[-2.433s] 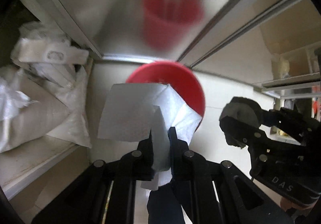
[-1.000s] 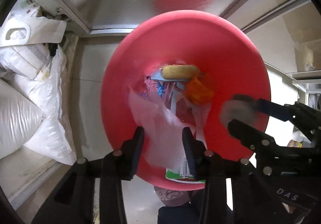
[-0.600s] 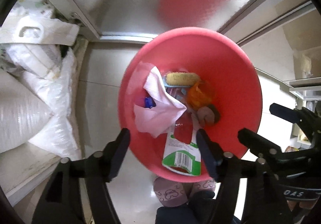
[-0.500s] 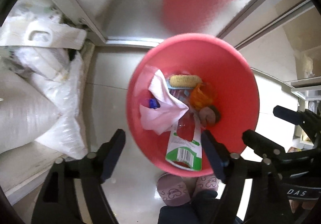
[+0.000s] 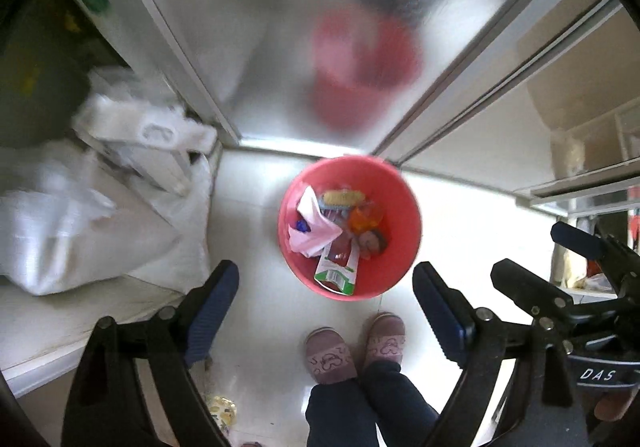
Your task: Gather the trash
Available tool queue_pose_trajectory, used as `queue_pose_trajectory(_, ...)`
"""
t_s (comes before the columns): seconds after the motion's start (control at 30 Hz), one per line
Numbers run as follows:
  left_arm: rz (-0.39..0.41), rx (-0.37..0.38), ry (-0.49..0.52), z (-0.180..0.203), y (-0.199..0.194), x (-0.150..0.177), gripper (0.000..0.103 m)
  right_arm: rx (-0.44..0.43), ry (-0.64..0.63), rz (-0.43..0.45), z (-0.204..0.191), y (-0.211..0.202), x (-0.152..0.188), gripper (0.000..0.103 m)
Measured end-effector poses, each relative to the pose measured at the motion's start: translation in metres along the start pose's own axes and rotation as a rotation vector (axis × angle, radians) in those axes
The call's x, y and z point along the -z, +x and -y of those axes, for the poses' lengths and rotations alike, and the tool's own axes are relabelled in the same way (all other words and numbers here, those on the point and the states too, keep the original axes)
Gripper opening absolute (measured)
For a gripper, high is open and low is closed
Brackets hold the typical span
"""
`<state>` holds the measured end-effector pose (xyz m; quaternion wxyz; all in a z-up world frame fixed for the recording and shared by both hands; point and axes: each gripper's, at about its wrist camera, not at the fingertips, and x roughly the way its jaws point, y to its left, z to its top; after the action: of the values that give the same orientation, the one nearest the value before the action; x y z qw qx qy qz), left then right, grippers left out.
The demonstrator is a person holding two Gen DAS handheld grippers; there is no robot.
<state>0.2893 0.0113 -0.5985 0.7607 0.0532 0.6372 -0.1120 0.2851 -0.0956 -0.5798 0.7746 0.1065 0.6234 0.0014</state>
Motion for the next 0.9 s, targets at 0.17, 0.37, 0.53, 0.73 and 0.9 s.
queue_pose_trajectory(0.17, 0.074, 0.019, -0.006, 0.012, -0.091, -0.002, 0.091, 0.010, -0.020, 0.095, -0.011, -0.096, -0.006, 0.102)
queue_pose_trajectory(0.37, 0.190, -0.035, -0.034, 0.032, -0.204, 0.008, 0.091, 0.016, -0.086, 0.182, -0.024, -0.196, -0.005, 0.102)
queue_pose_trajectory(0.53, 0.313, -0.043, -0.105, 0.047, -0.303, 0.024, 0.092, -0.022, -0.159, 0.282, -0.028, -0.287, 0.001, 0.102)
queue_pose_trajectory(0.73, 0.511, -0.089, -0.144, 0.087, -0.422, 0.063, 0.092, -0.070, -0.264, 0.464, -0.029, -0.397, 0.025, 0.102)
queue_pose_trajectory(0.9, 0.672, -0.145, -0.218, 0.121, -0.511, 0.106, 0.099, -0.097, -0.314, 0.594, -0.021, -0.484, 0.050, 0.102)
